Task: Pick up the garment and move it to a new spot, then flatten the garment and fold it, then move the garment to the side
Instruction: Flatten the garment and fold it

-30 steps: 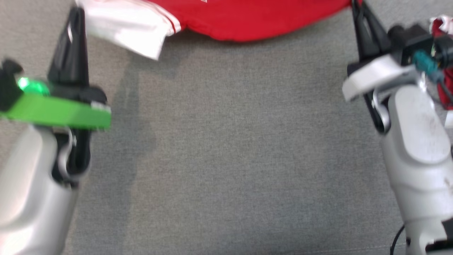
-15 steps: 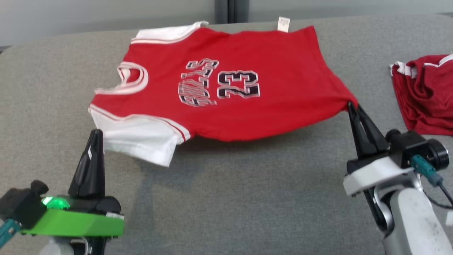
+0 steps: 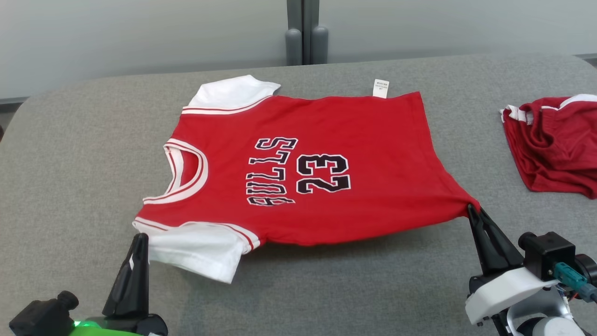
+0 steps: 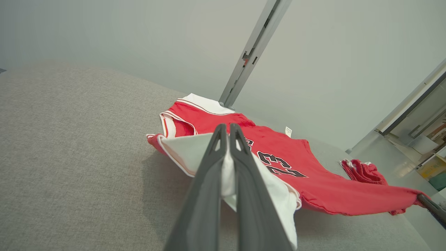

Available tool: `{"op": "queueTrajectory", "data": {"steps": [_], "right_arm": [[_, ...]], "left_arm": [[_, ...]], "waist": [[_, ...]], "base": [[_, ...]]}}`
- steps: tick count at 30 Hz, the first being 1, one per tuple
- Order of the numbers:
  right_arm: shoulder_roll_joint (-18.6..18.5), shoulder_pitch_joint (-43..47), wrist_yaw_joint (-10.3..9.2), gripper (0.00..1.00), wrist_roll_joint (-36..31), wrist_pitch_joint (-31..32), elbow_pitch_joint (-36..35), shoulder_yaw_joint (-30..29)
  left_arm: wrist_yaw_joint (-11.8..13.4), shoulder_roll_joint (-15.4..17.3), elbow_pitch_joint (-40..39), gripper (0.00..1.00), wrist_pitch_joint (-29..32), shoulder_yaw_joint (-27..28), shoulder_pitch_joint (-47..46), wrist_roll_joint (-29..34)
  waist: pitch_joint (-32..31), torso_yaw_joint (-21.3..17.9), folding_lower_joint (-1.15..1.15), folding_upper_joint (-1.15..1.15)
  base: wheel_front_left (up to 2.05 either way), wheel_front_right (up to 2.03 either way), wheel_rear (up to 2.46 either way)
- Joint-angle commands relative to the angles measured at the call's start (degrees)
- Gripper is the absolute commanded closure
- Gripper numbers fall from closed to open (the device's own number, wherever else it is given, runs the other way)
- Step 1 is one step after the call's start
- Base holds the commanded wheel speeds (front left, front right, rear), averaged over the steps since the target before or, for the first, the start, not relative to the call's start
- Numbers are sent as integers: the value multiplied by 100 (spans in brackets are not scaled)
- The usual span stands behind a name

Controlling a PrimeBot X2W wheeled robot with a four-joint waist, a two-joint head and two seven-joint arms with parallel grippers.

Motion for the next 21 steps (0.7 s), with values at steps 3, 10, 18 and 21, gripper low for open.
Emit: {"op": "queueTrajectory", "data": {"steps": [3,10,18,21], "right_arm": [[-7,-60,-7,100,172,62,262,-26],[-9,-401,-7,100,315,229,982,80],[-11,-787,-7,100,478,306,1395,175],[-10,-966,-7,100,615,285,1497,113]], "left_arm": [[-110,-43,305,100,54,-50,-121,-119],[-381,-163,1032,100,71,-173,-598,-163],[-619,-217,1672,100,164,-287,-1359,-61],[-700,-286,1960,100,190,-353,-1739,-2]], "waist": [[125,-3,1,0],[362,-12,1,0],[580,-62,1,0],[663,-102,1,0]], "base": [[0,0,0],[0,0,0],[0,0,0],[0,0,0]]}}
